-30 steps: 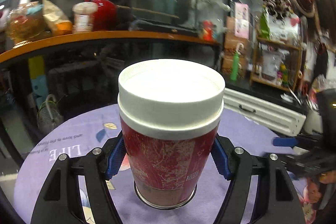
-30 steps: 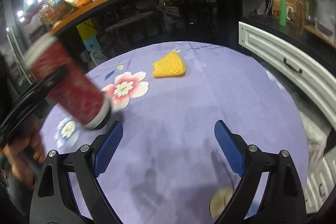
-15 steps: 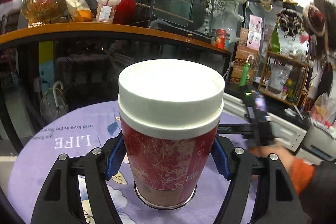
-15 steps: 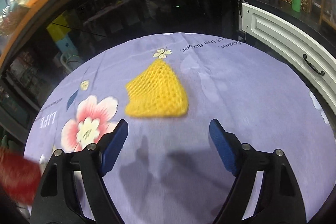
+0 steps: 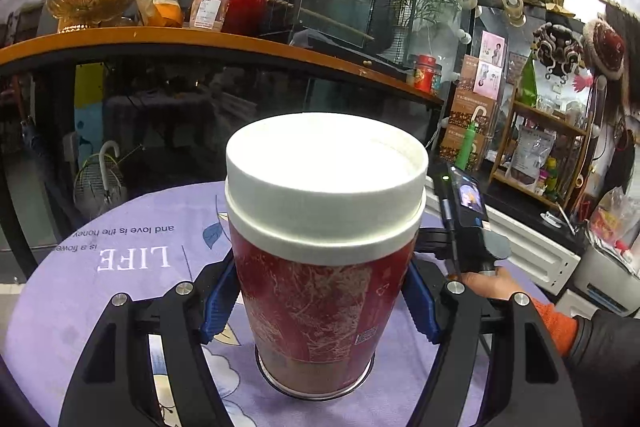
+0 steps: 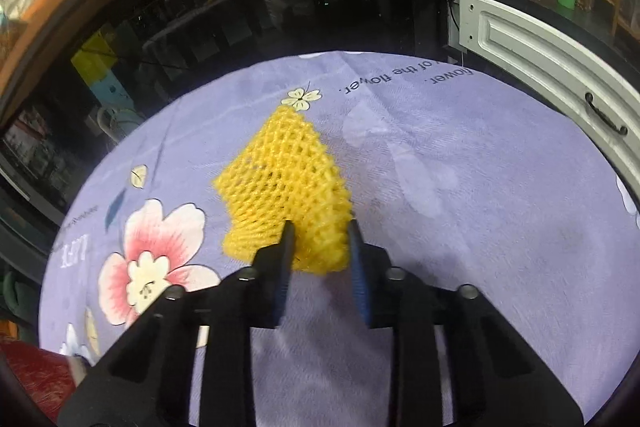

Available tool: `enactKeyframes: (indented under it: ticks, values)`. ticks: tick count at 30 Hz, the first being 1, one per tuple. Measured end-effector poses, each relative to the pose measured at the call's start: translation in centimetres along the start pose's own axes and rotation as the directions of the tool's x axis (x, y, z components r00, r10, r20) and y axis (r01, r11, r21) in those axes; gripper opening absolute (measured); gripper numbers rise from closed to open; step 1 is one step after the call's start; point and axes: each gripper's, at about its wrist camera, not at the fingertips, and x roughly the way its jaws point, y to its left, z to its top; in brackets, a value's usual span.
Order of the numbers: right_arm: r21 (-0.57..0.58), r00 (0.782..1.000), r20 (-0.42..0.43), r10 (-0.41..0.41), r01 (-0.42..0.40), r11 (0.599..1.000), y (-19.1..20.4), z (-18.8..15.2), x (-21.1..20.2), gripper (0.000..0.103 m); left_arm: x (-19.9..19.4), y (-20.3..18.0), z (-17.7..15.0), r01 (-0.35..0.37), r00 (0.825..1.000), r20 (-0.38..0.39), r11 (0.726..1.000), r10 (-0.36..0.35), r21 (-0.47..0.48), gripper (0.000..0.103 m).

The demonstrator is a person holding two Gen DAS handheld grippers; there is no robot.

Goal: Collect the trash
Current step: 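Grasp the yellow mesh net with the right tool while the left tool holds the canister, then carry the net into the bin and open the right tool while left carries canister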

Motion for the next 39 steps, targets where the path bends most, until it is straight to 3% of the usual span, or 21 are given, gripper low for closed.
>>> enactKeyframes:
  ticks: [5,13,19,24,32,39]
  values:
    - [0.002,0.999,0.025,0.025,-0.025,1.000,-0.9,-1.3,-3.7,0.019,-0.2,-0.4,0.0,0.011,1.000,0.009,1.000,-0.011,0.006,0.070]
    - [0.010,0.995,0.068,0.078,-0.079,0.997,-3.3,-5.5,-13.2,0.019,-0.3,-0.9,-0.2,0.018,1.000,0.015,1.000,-0.018,0.019,0.070]
    - [0.003,0.990,0.117,0.073,-0.074,0.997,-5.6,-11.0,-21.2,0.019,0.1,-1.7,-0.7,0.044,0.999,0.001,0.998,-0.044,0.033,0.070]
    - [-0.010,0.987,0.160,0.022,-0.021,1.000,-7.6,-16.2,-27.2,0.019,-0.6,-2.8,-0.7,0.076,0.997,-0.002,0.997,-0.076,0.027,0.070]
    - [0.033,0.967,0.249,-0.049,0.042,0.999,-10.7,-25.2,-35.0,0.019,-7.0,-7.9,-1.2,0.171,0.985,0.020,0.981,-0.174,0.093,0.070]
    - [0.139,0.963,0.253,-0.091,0.057,0.989,-13.9,-33.2,-38.9,0.019,-12.7,-13.4,-2.9,0.284,0.957,0.024,0.949,-0.290,0.138,0.070]
